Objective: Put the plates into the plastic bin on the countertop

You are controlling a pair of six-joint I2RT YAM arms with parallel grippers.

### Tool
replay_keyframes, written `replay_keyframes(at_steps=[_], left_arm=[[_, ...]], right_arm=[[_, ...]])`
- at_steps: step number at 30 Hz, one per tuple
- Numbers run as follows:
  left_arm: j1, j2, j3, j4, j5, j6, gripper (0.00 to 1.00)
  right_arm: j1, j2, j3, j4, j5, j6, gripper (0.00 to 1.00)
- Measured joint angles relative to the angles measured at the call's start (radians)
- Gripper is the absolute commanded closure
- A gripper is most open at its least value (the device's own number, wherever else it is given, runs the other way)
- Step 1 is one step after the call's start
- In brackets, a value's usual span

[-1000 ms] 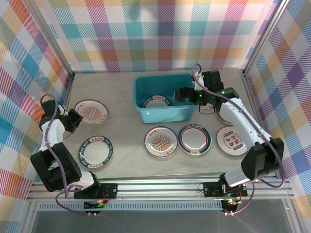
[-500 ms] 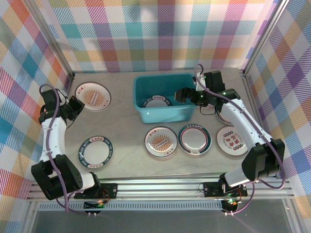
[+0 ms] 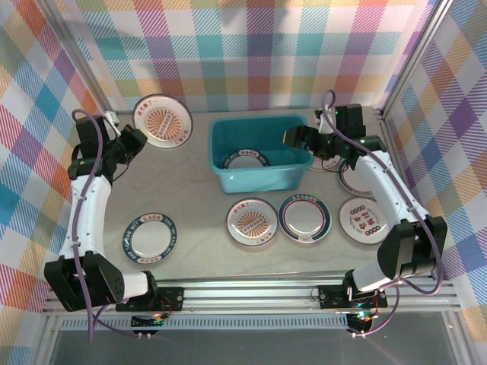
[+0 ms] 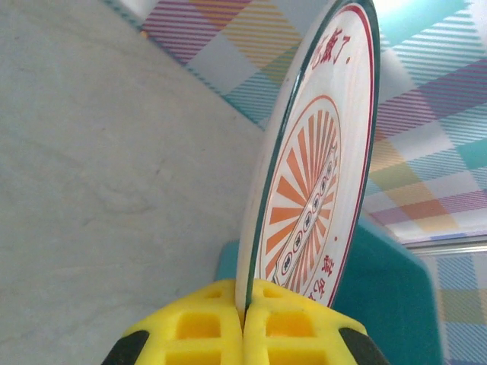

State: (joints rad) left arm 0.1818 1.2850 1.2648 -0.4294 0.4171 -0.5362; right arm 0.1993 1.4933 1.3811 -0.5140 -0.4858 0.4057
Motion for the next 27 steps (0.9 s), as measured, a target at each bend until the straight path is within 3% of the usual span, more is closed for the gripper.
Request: replay_keyframes(at_steps=[8,15,20,27], left_arm=[[-0.093,0.024,0.013,0.162,0.01,-0.126,1.0],[-0.196,0.103,0.066,0.227,0.044,-0.175,1.0],[-0.279,0.147,0.101,0.251,0.061,-0.183,1.0],[-0.363,0.182,0.114,0.256,0.066,-0.183,1.0]], right_arm=[[-0.006,0.093,0.091,0.063,-0.134,0.006,0.01],[-0.006,0.134,0.148,0.169,-0.269,0.017,0.13],[-0.006,0.139,0.158,0.248,-0.339,0.029,0.29],[-0.006,0.16,0.158,0.351,-0.391,0.058,0.37]])
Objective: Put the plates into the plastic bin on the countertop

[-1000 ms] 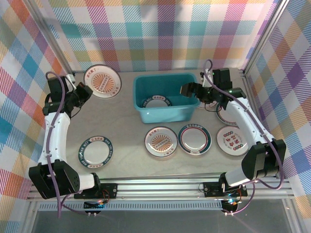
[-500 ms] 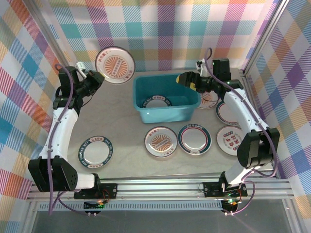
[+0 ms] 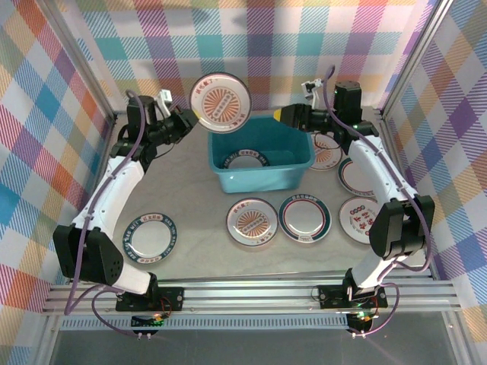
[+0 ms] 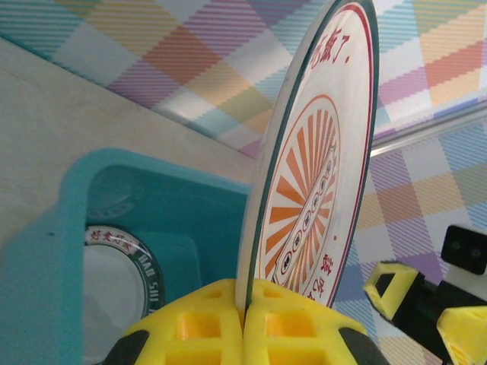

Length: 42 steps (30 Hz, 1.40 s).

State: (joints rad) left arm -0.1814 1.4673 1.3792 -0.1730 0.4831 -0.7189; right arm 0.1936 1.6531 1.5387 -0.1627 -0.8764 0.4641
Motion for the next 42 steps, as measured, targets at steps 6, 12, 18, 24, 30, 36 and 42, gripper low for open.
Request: replay_keyframes(at_steps=[6,12,18,24,30,36,42], left_arm=[[-0.063,0.042,0.027,0.001,0.009,0.0,1.0],[-0.111,0.063,0.067,0.008,0.033,0.004,1.0],[-0.137,0.063,0.079,0.02,0.047,0.006,1.0],[-0.146,0.064,0.079,0.019,0.048,0.009,1.0],[-0.146,0.064,0.079,0.016,0.046,0.02,1.0],[-0.152,0.065,0.079,0.016,0.039,0.035,1.0],[-0.155,0.065,0.079,0.013,0.024,0.049,0.79]], right_arm=[[0.0,0.008,-0.001,0.034,-0.007,0.024,0.44],[0.0,0.037,-0.001,0.027,0.001,0.033,0.48],[0.0,0.052,-0.001,0.028,0.004,0.055,0.56],[0.0,0.052,-0.007,0.062,0.004,0.098,0.71],[0.002,0.052,-0.029,0.098,0.003,0.135,0.85],[0.002,0.052,-0.038,0.113,0.009,0.174,0.97],[0.002,0.052,-0.041,0.117,0.02,0.183,1.0]])
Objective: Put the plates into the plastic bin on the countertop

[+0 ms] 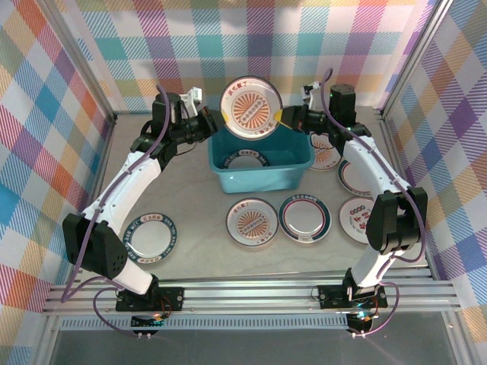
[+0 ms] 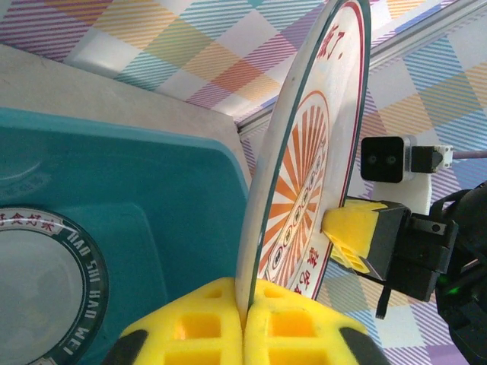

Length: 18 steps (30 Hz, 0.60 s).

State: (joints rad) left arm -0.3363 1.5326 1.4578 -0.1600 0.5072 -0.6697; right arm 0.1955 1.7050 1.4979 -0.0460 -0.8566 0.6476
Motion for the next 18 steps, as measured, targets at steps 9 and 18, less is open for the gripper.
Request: replay_keyframes(at_steps=[9,18], left_arm=[[-0.001,0.0,0.0,-0.012,-0.049,0.022,0.43],[0.01,-0.015,0.032,-0.153,-0.182,0.131,0.34]], right_arm=[[0.0,0.0,-0.012,-0.031,0.035,-0.016,1.0],[0.0,0.009,0.038,-0.195,0.108,-0.108,1.0]])
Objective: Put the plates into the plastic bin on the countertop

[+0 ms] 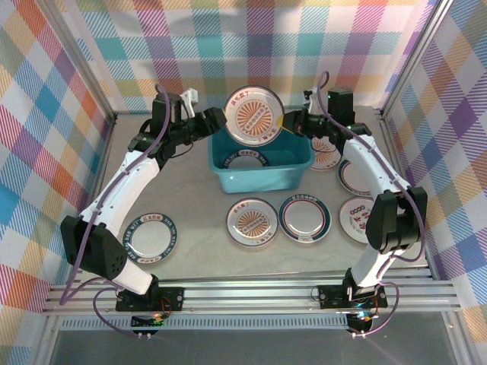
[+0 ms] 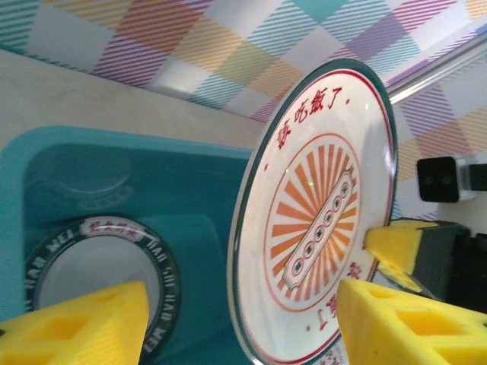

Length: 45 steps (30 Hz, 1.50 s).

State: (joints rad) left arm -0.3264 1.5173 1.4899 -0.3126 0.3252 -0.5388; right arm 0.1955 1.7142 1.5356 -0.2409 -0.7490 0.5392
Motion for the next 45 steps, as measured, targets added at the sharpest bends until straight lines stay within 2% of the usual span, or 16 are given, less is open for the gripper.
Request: replay_keyframes(at_steps=[8,15,29,45], left_arm=[[0.063,-0.055,-0.016,-0.059,-0.062,0.063,0.33],[0.069,-0.046,-0.049,-0.082,-0.073,0.1,0.34],[0.072,0.143,-0.079,-0.063,0.008,0.133,0.34],[0.074,0.179,-0.087,0.03,0.072,0.113,0.33]], right_arm=[[0.0,0.056,0.076,-0.14,0.06,-0.082,1.0],[0.015,0.156,0.122,-0.257,0.103,-0.135,1.0],[0.064,0.288,0.245,-0.35,0.108,-0.153,1.0],[0.084,0.415,0.365,-0.41,0.048,-0.156,1.0]])
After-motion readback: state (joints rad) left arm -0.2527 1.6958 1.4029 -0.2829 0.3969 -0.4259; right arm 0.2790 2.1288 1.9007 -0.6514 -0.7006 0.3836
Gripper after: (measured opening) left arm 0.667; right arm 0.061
